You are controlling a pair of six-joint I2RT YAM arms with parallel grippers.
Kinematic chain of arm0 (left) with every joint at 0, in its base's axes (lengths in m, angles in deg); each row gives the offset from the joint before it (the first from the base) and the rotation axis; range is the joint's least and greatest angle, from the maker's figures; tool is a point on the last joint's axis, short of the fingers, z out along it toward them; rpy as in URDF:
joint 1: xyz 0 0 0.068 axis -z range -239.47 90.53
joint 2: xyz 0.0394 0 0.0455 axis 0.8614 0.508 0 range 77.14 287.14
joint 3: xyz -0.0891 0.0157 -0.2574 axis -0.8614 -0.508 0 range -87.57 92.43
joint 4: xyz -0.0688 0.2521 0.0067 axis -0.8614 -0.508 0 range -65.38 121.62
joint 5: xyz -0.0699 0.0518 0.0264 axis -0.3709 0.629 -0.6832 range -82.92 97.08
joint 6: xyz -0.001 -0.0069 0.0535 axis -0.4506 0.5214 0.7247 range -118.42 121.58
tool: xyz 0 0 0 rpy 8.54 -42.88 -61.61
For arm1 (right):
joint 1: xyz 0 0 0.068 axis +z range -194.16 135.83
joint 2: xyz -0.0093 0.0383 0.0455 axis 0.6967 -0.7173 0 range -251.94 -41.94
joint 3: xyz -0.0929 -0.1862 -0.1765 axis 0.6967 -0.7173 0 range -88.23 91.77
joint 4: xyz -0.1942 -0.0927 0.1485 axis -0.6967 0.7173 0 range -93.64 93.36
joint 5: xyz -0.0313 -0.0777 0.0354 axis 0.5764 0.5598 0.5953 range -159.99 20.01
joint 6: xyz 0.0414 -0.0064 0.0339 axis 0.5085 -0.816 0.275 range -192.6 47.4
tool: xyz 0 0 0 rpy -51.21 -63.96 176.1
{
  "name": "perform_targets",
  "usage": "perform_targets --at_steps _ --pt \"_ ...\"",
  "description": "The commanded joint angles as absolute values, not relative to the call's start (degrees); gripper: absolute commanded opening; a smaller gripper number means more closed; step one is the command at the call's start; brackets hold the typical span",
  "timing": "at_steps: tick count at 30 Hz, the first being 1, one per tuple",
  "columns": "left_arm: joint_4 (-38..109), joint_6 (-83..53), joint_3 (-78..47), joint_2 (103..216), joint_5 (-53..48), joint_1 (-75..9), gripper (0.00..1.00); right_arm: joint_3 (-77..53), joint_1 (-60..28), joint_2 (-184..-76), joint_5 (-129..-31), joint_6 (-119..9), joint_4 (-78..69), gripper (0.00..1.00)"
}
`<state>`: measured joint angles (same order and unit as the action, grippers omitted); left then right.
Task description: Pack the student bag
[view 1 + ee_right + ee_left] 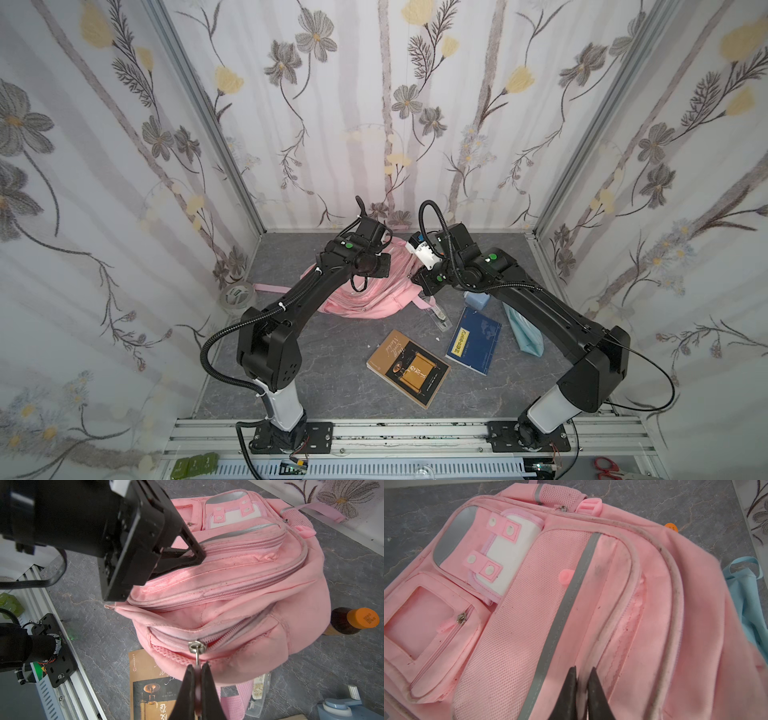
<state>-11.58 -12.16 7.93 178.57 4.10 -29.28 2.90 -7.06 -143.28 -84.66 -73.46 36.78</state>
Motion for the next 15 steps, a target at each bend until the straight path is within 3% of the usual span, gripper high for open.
perform_targets --at_steps 1,15 --pt "-15.1 -14.1 8.4 178.2 9.9 -30.0 0.0 3.7 -7.2 -142.5 -86.1 -72.8 32.1 0.0" --pt "-19.3 -33.1 27.4 179.1 6.6 -32.0 0.0 4.8 -7.9 -143.3 -86.2 -71.5 31.9 0.0"
